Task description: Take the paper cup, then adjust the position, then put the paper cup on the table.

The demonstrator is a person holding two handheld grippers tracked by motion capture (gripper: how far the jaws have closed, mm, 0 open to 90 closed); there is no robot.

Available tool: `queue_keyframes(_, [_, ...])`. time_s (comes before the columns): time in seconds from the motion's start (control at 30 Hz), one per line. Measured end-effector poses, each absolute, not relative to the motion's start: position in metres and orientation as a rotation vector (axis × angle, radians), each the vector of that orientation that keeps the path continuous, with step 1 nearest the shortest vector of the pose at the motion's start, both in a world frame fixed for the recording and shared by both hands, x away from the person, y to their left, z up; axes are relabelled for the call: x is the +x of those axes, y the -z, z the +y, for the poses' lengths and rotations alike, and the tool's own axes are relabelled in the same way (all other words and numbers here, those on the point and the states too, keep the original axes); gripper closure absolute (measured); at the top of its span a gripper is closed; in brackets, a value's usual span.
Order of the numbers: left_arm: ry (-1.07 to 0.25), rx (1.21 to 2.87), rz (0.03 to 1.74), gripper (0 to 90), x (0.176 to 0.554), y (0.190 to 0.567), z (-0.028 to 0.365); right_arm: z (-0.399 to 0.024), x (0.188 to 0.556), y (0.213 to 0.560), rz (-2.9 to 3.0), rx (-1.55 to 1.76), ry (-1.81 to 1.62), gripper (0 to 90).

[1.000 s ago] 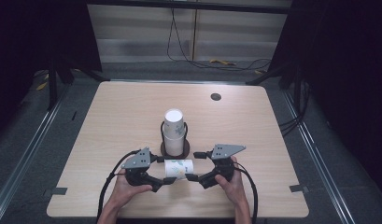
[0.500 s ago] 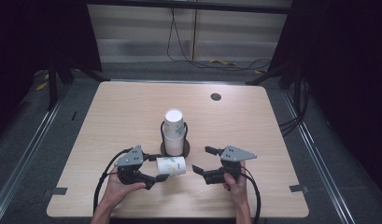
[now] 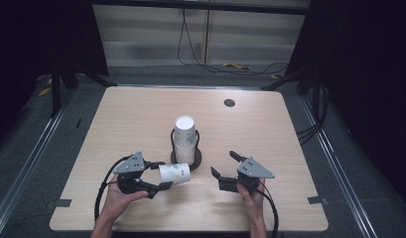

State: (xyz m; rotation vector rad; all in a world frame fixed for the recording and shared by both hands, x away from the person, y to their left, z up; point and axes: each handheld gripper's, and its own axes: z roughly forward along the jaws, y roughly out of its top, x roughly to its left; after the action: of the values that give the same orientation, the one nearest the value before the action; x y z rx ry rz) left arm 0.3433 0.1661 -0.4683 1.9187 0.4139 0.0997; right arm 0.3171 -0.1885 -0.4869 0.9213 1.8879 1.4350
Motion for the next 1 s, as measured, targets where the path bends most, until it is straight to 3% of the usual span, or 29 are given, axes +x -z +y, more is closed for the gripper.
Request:
queue_keyframes(0.8, [-0.206, 1.953, 0.586, 25.5, 0.354, 0.461, 0.205, -0.209, 0.308, 0.501, 1.702, 1.008, -1.408, 13.0])
queue_keyframes(1.0, [-0.18, 1.956, 0.608, 25.2, 0.358, 0.459, 0.21, -0.212, 0.305, 0.502, 1.653, 1.022, -1.44, 12.8])
